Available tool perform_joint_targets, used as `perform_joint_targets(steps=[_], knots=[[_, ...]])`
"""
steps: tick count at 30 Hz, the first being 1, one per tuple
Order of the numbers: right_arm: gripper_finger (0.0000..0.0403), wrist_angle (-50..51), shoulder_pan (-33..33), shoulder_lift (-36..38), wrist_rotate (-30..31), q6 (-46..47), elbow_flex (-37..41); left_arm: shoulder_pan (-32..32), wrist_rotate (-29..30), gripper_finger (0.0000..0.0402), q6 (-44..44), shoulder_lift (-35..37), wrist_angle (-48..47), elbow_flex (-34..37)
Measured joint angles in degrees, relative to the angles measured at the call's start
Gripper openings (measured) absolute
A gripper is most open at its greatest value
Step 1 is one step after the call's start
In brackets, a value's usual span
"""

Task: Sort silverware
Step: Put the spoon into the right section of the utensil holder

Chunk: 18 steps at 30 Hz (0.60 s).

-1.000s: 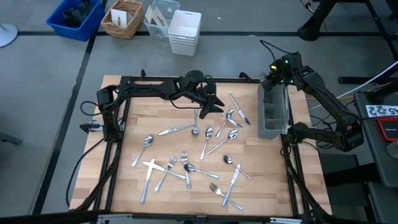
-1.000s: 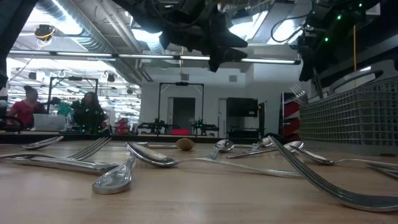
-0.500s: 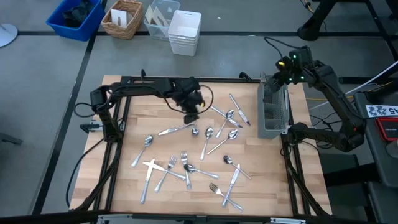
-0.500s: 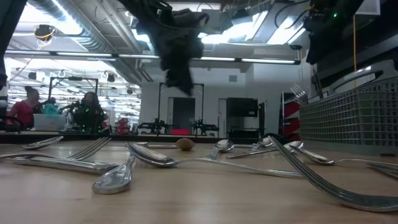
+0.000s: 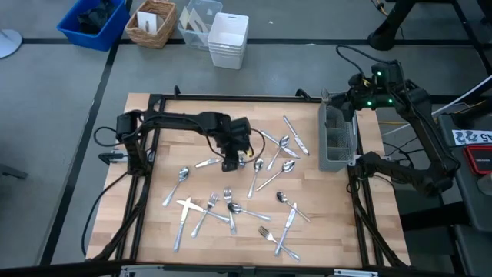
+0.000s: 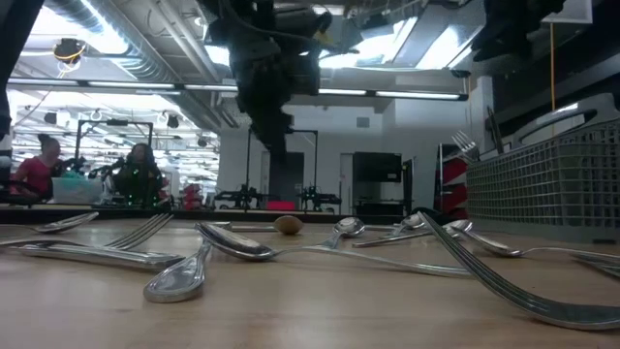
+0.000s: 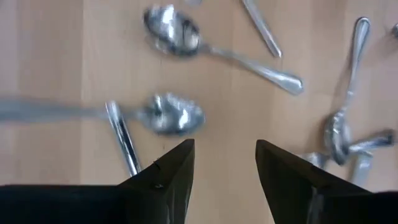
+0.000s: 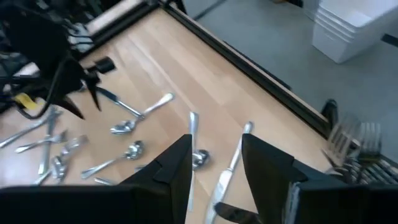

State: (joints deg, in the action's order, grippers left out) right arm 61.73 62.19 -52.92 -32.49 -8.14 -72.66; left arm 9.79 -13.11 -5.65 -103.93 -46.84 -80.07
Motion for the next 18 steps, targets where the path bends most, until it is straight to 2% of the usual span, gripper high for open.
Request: perform_joint_targets(steps=[8, 18], knots=[[0.0143, 0.22, 0.02, 2.22, -0.13, -0.01, 0.00, -7.72, 15.49, 0.0164, -8.23, -2.24, 2.58, 0.00], [0.0143, 0.38, 0.02, 2.55, -0.60, -0.03, 0.00, -10.56, 20.63, 0.0164, -7.45, -7.96, 4.84, 0.02]])
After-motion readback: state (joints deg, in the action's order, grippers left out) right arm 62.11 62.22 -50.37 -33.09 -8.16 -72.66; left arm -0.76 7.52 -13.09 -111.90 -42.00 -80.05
